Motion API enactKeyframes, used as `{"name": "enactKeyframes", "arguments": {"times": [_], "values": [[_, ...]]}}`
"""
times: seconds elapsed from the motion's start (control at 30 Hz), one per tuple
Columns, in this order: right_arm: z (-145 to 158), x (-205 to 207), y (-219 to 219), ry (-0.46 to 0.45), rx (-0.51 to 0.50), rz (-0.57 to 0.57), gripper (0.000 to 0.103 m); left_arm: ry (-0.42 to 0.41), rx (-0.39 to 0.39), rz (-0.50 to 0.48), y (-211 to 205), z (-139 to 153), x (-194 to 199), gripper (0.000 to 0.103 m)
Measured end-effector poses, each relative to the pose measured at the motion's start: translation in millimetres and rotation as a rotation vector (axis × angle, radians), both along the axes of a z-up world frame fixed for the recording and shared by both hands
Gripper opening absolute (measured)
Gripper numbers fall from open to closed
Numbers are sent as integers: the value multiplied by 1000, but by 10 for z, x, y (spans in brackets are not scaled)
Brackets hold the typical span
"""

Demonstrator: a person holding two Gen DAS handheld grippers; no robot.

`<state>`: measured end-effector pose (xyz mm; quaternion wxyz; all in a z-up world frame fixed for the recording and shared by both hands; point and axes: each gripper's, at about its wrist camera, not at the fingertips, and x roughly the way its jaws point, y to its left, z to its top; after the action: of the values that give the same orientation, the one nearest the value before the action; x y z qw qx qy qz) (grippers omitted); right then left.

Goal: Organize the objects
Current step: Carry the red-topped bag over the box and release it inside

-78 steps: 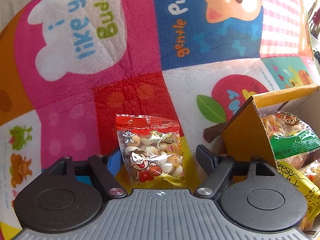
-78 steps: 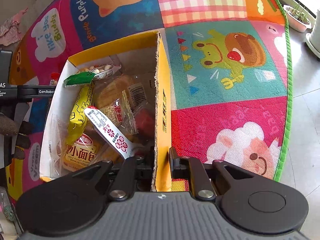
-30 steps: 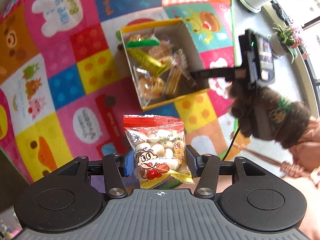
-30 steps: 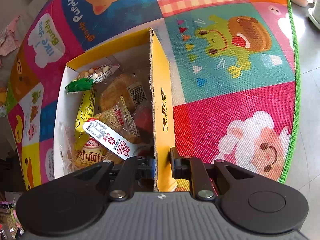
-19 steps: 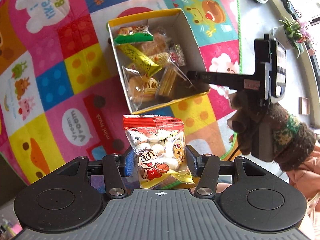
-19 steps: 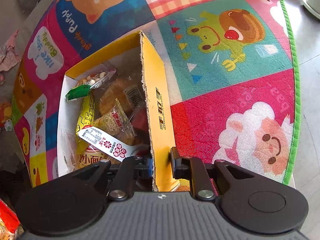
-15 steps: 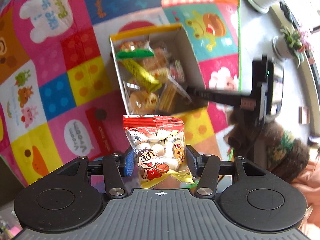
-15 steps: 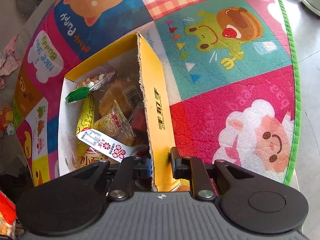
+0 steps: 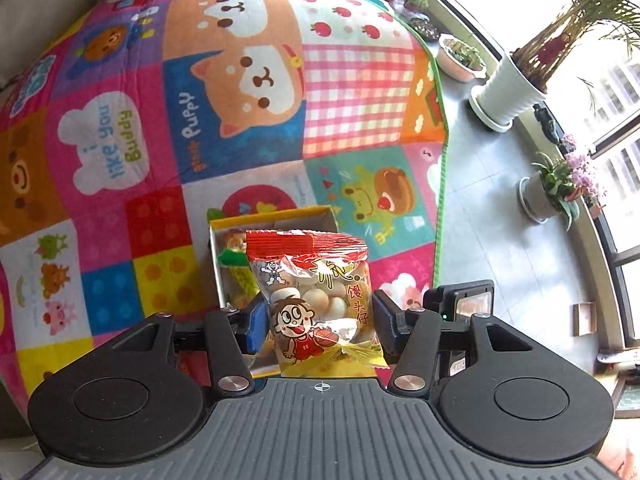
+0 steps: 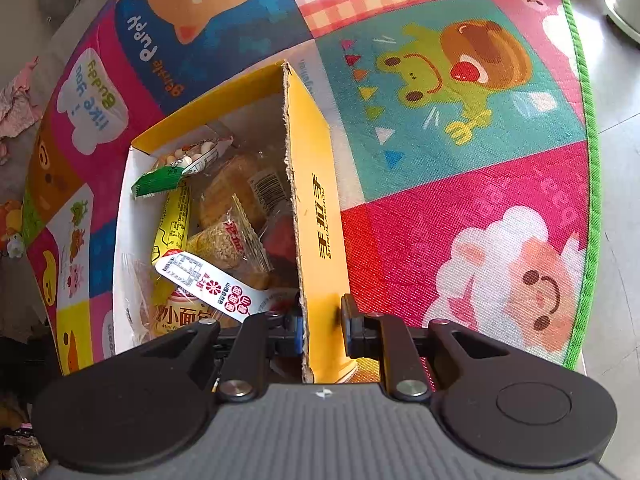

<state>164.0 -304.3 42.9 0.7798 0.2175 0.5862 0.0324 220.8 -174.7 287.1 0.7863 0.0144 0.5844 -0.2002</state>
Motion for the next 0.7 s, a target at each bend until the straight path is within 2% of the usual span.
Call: {"name": "enactKeyframes", "arguments": {"times": [0.1,0.3,0.47,0.6,0.7], "values": [[0,-12,-6,-3,1,5,16,-16,19,12,21,-17,-8,58],[2,-17,-4,-5,-4,6,16,-4,-21,37,102,-41,34,58],[-1,-15,-2,-3,-4,2,16,-8,13,31,94,-70,73,57],[-5,-13,-2,-1,-4,0,16,22,-30,26,94,-114,123,58],[-5,-14,-1,-1,-4,0,16,29,-32,33,98,-164,136,58]]}}
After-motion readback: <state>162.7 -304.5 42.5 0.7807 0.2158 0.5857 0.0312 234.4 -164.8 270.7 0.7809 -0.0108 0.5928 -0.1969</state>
